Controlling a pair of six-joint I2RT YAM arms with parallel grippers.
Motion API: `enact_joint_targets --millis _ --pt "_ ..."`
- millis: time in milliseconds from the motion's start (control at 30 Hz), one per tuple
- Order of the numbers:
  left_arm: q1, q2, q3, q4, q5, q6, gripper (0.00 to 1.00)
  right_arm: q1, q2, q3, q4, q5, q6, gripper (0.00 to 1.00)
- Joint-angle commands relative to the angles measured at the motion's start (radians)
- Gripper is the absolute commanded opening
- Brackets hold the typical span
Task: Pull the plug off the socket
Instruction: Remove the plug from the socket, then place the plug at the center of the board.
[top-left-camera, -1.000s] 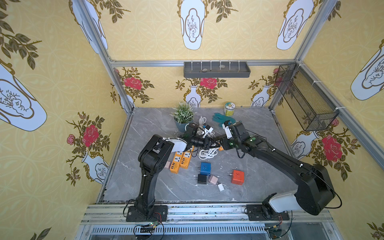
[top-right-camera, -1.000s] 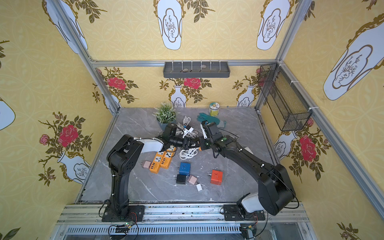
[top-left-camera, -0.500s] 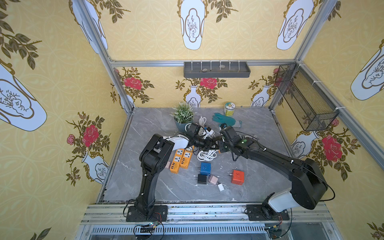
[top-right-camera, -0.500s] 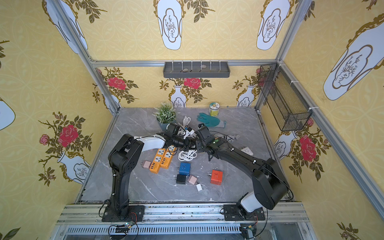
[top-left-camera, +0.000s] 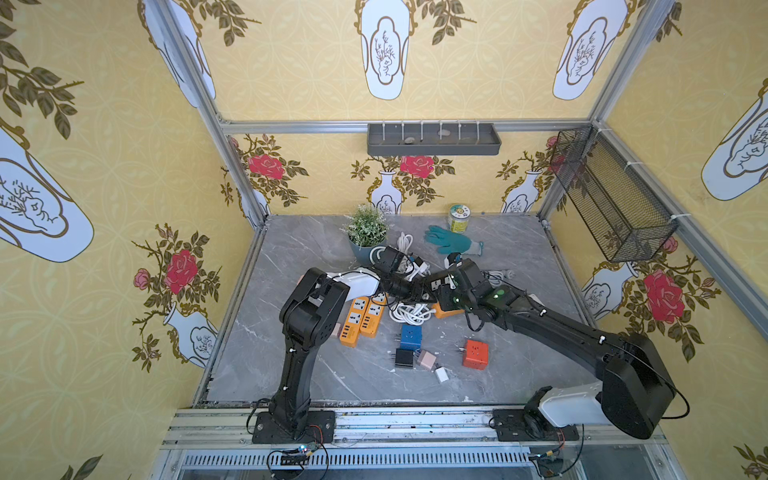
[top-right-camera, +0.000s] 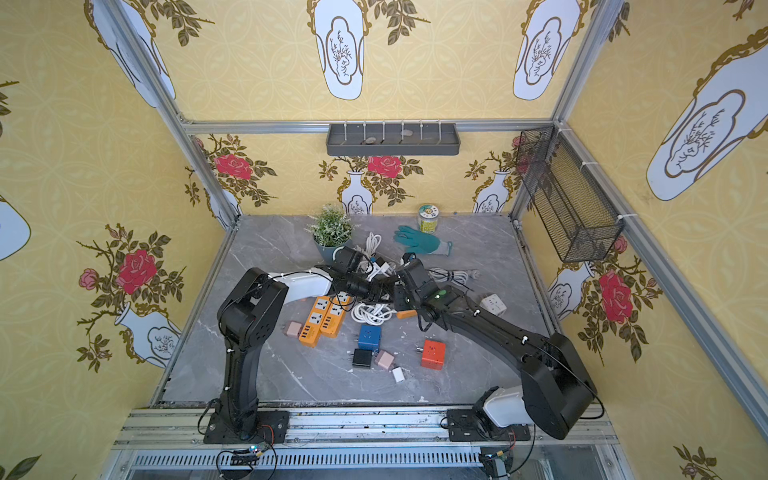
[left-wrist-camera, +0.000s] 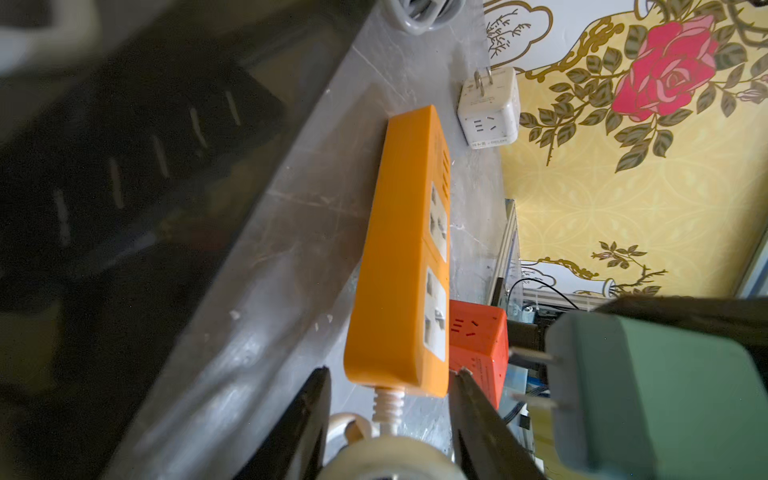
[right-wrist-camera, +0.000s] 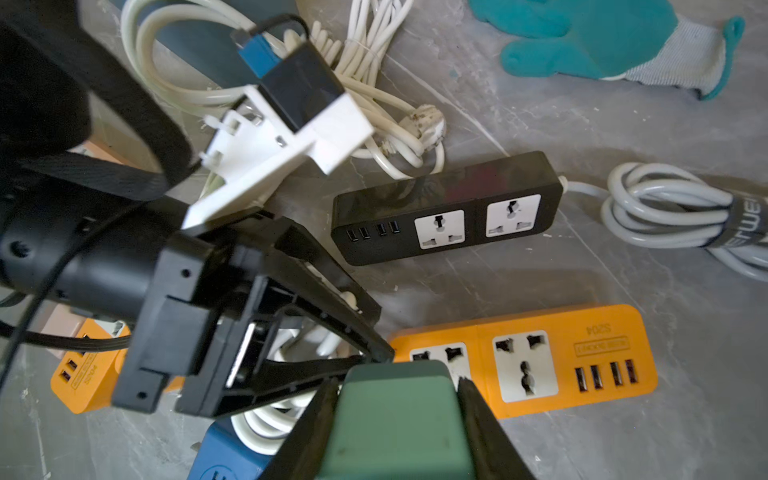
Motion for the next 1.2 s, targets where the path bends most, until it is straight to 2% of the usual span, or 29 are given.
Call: enact_joint_targets --millis 0,133,167,267,367,467,633,800,867,933,1000,1033,1167 --pt "0.004 -0.045 -0.036 0.069 0.001 0.007 0.42 -0.037 -0.016 -0.01 0.018 -0.046 0.068 0.25" --pt "0.004 -0.14 -0.075 0.099 -0.066 0.044 0.56 -0.169 -0.137 -0.114 0.107 -0.184 0.162 0.26" --pt "0.004 -0.171 -0.087 0.09 -0.103 0.061 0.63 -0.215 -0.183 -0.151 0.143 -0.234 0.194 0.27" --pt "0.003 -0.263 -0.139 0.085 -0.207 0.114 0.73 -0.369 -0.302 -0.274 0.302 -0.418 0.321 0.28" --pt "0.004 -0.358 -0.201 0.09 -0.304 0.173 0.77 -0.539 -0.378 -0.405 0.508 -0.638 0.507 0.28" --pt "0.005 -0.455 -0.265 0.098 -0.423 0.216 0.8 -0.647 -0.396 -0.497 0.693 -0.749 0.67 0.28" --pt "0.016 -0.622 -0.347 0.111 -0.667 0.27 0.89 -0.691 -0.286 -0.585 1.029 -0.787 0.886 0.3" --pt "0.073 -0.749 -0.393 0.087 -0.867 0.234 1.0 -0.647 0.014 -0.507 1.338 -0.845 1.003 0.3" --pt "0.105 -0.789 -0.418 0.071 -0.913 0.201 1.0 -0.608 0.133 -0.425 1.35 -0.865 1.007 0.3" --pt "0.137 -0.824 -0.453 0.064 -0.941 0.168 1.0 -0.566 0.228 -0.327 1.276 -0.864 0.976 0.3" --pt "0.155 -0.861 -0.491 0.062 -0.96 0.133 1.0 -0.529 0.305 -0.217 1.11 -0.847 0.918 0.3" --pt "0.196 -0.88 -0.511 0.06 -0.964 0.12 1.0 -0.512 0.341 -0.159 1.017 -0.832 0.879 0.3" --pt "0.223 -0.949 -0.569 0.05 -0.993 0.112 1.0 -0.481 0.48 0.068 0.675 -0.752 0.762 0.32"
